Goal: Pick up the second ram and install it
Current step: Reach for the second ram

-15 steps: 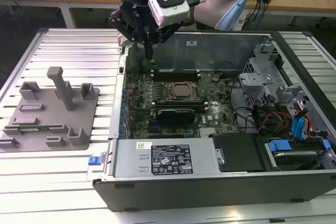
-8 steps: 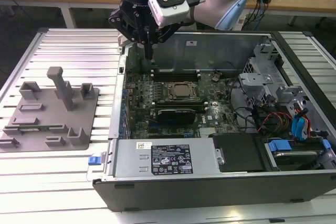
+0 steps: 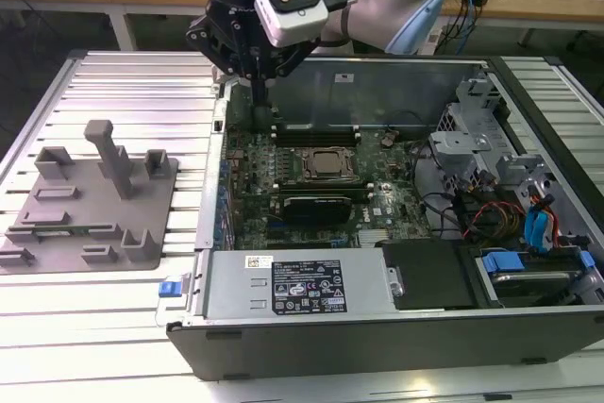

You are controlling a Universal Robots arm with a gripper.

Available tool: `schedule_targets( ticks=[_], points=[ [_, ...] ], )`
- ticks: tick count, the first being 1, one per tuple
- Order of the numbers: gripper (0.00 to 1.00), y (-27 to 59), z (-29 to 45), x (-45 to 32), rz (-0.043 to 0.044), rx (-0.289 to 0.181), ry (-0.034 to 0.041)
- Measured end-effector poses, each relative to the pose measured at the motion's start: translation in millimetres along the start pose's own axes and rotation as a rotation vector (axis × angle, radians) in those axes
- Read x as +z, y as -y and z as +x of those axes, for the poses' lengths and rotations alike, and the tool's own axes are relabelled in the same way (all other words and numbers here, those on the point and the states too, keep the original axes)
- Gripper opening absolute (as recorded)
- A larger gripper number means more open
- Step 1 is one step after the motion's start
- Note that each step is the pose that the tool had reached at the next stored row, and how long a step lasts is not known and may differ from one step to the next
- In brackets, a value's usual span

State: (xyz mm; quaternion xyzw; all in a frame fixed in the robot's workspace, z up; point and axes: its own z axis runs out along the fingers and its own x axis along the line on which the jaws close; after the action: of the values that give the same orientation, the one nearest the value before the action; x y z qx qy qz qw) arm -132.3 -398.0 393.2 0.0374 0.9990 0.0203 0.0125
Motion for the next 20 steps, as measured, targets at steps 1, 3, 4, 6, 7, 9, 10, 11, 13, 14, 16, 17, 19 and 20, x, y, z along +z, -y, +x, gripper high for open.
schedule_targets(
  ticks=[1, 3, 4, 6, 7, 9, 10, 11, 13, 14, 16, 17, 19, 20],
  points=[
    [0.08, 0.1, 1.7, 0.0, 0.0, 0.0, 0.0001],
    [0.08, 0.4, 6.2, -0.2, 0.0001, 0.0, 0.0001],
    [0.08, 0.7, 10.5, -0.2, 0.0, 0.0, 0.0001],
    [0.08, 1.2, 20.6, -0.4, 0.0, 0.0, 0.0001],
    [0.08, 1.1, 23.4, -0.4, 0.0, 0.0, 0.0001],
    [0.08, 1.2, 28.3, -0.5, 0.0, 0.0, 0.0001],
    [0.08, 1.3, 29.5, -0.5, 0.0001, 0.0, 0.0],
    [0.08, 1.3, 31.9, -0.5, 0.0, 0.0, 0.0001],
    [0.08, 1.4, 36.6, -0.6, 0.0001, 0.0, 0.0],
    [0.08, 1.4, 38.0, -0.6, 0.0, 0.0, 0.0001],
    [0.08, 1.4, 42.4, -0.6, 0.0001, 0.0, 0.0],
    [0.08, 1.3, 45.4, -0.7, 0.0001, 0.0, 0.0],
    [0.08, 1.3, 49.1, -0.7, 0.0001, 0.0, 0.0001],
    [0.08, 1.3, 51.1, -0.7, 0.0, 0.0, 0.0001]
  ],
)
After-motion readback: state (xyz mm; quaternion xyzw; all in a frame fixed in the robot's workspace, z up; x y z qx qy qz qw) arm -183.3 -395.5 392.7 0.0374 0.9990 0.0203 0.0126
